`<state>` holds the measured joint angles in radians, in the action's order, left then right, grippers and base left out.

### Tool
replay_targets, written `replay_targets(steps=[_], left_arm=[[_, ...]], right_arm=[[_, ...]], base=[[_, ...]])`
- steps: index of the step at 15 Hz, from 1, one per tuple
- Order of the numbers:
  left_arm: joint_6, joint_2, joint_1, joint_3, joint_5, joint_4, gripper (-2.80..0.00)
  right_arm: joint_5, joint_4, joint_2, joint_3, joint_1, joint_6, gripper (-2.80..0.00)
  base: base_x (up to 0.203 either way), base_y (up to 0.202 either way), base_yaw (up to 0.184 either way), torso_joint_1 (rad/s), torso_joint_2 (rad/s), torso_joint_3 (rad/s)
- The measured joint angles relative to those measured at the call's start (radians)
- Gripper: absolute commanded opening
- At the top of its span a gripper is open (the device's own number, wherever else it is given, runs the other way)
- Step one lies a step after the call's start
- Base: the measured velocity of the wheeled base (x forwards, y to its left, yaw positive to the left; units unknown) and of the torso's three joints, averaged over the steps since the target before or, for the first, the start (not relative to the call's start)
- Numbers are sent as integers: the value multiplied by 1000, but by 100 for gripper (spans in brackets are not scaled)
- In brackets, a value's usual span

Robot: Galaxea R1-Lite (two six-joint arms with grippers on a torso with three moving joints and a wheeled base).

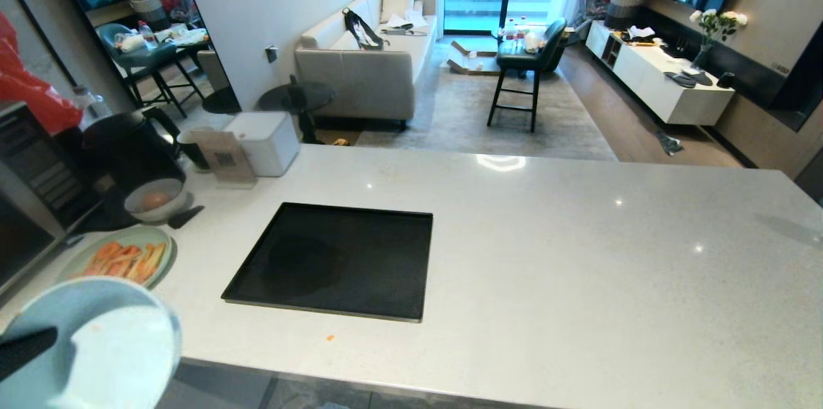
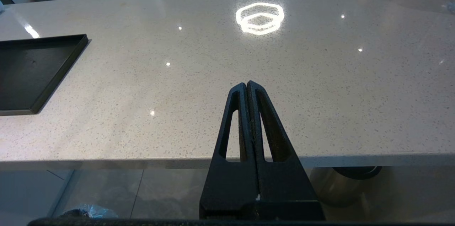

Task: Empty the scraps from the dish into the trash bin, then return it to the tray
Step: Put the bowl back to the table

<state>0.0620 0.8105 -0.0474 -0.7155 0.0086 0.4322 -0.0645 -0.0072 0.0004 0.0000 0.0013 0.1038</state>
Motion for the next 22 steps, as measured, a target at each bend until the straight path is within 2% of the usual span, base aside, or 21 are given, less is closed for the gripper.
replay_targets(steps=[6, 9, 11, 14, 16, 22], left_arm=[[66, 631, -5, -427, 126, 17, -280], [65, 870, -6, -599, 135, 21, -280], [40, 1003, -9, -684, 94, 21, -280], [-15, 1150, -9, -745, -27, 18, -280], [-19, 1214, 3, -753, -49, 17, -280], [-13, 1332, 31, -756, -193, 11, -280]], right_arm=[[0, 0, 0, 0, 0, 0, -280], [0, 0, 0, 0, 0, 0, -280], [-1, 0, 0, 0, 0, 0, -280], [0, 0, 0, 0, 0, 0, -280], [-1, 0, 0, 0, 0, 0, -280], [-1, 0, 0, 0, 0, 0, -280]], base=[[0, 0, 0, 0, 0, 0], [0, 0, 0, 0, 0, 0], [0, 0, 0, 0, 0, 0], [0, 0, 0, 0, 0, 0], [0, 0, 0, 0, 0, 0], [0, 0, 0, 0, 0, 0]])
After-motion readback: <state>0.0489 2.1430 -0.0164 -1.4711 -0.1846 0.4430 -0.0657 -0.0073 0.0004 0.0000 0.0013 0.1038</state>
